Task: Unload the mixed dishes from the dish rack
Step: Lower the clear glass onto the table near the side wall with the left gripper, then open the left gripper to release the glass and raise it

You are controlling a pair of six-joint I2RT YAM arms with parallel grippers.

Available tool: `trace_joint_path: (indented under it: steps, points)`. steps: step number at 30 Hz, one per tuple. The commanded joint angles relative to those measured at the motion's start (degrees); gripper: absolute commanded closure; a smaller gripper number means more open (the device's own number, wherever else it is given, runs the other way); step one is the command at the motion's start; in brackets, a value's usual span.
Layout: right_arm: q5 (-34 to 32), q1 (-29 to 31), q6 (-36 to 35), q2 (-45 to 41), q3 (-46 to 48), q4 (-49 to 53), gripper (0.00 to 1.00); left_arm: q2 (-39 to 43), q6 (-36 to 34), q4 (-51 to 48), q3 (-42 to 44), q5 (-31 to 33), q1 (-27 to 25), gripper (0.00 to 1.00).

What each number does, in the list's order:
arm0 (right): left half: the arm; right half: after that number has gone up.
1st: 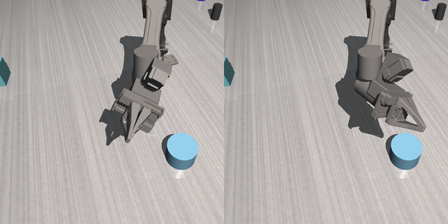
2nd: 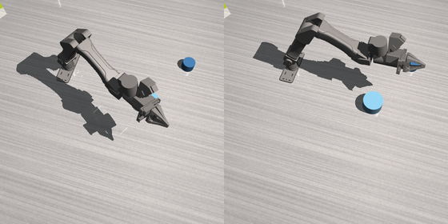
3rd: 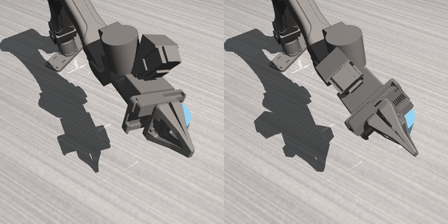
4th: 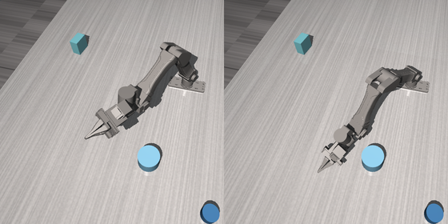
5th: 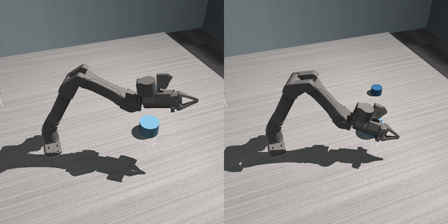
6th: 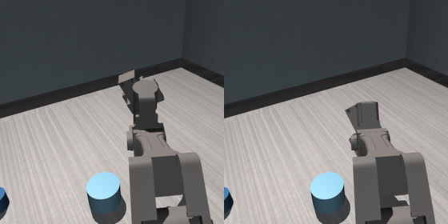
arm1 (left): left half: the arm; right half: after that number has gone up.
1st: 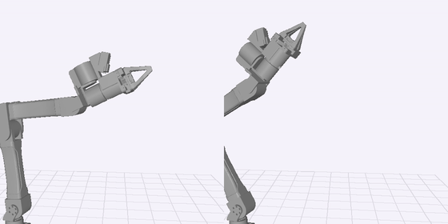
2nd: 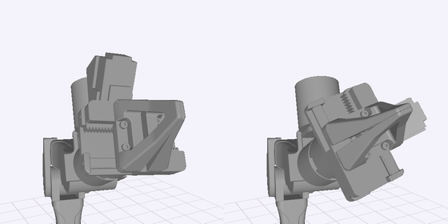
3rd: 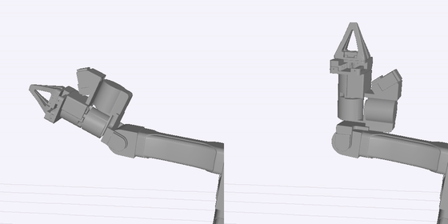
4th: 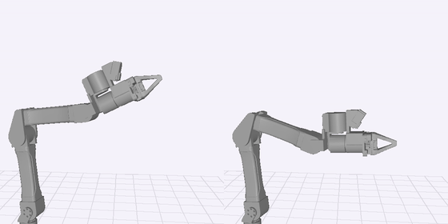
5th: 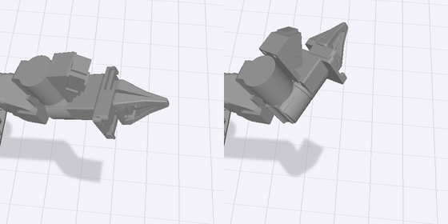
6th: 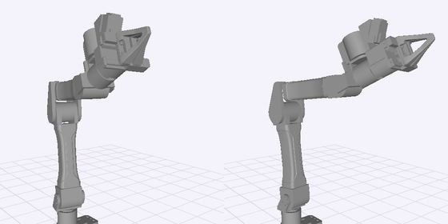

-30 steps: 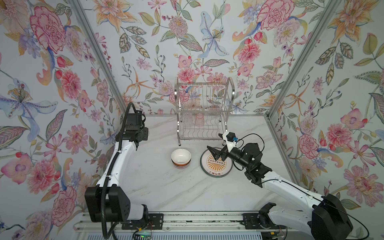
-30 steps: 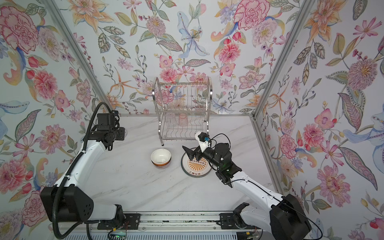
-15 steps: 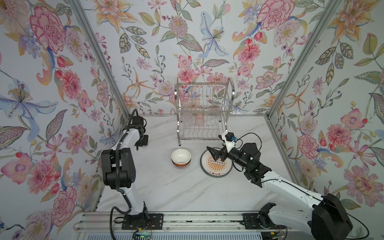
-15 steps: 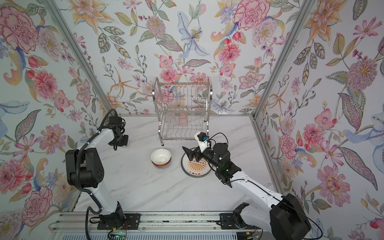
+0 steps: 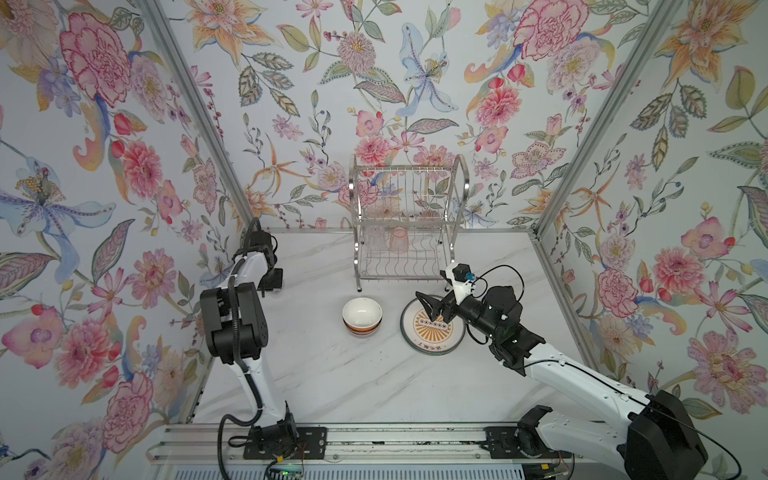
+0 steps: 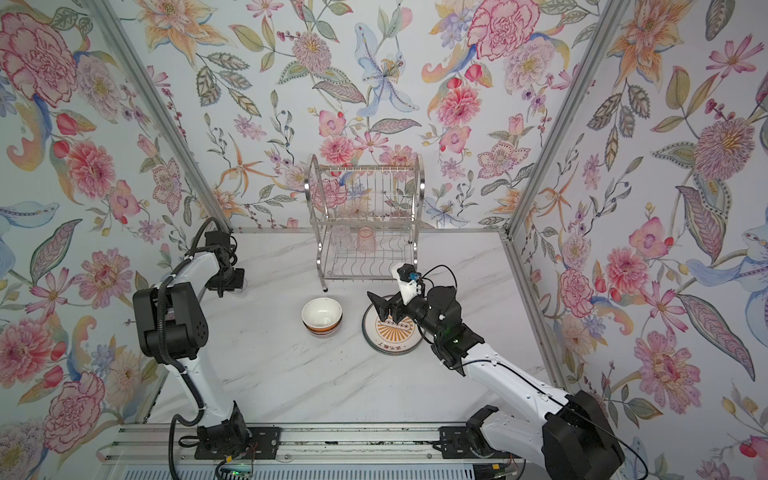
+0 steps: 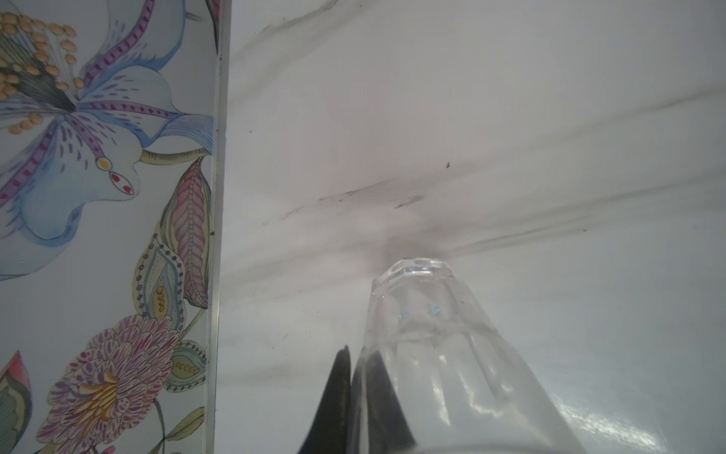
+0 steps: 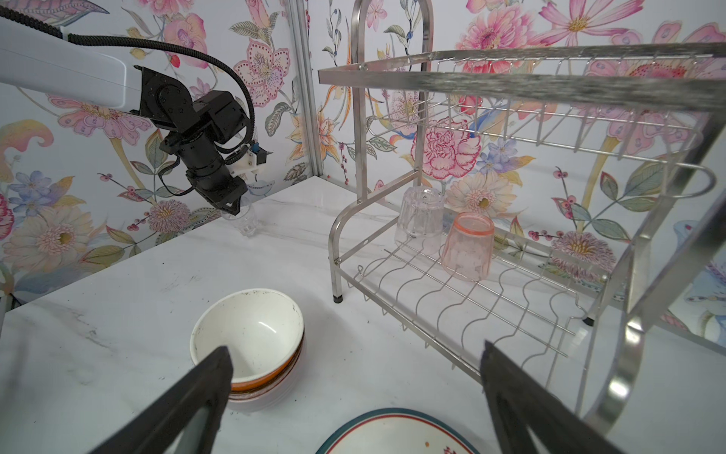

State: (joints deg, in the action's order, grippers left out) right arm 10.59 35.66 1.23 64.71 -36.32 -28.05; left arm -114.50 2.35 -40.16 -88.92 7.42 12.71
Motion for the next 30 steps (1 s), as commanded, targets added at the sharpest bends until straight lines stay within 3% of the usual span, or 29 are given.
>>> trace_joint_path:
  steps: [1,8,13,21,30]
  points:
    - [-1.41,0.24,0.79,-0.81,0.20,0.71,0.01,-1.72,-0.93,-1.40,-2.90,-2.08,1.58,1.00]
    - [-2.13,0.43,1.28,-0.99,0.15,1.32,0.01,-3.92,-1.21,-1.92,-4.23,-3.91,3.25,0.98]
    - [-2.73,0.57,1.58,-1.16,0.10,1.60,0.01,-4.64,-1.46,-2.07,-4.83,-4.43,3.84,0.90]
    - [-3.49,1.01,1.67,-0.71,-0.41,1.71,0.01,-4.61,-1.08,-2.06,-6.68,-3.55,3.97,0.51]
    - [-5.69,1.01,0.08,-0.40,-0.08,1.36,0.01,0.79,0.54,0.59,-3.59,-4.70,3.91,0.19]
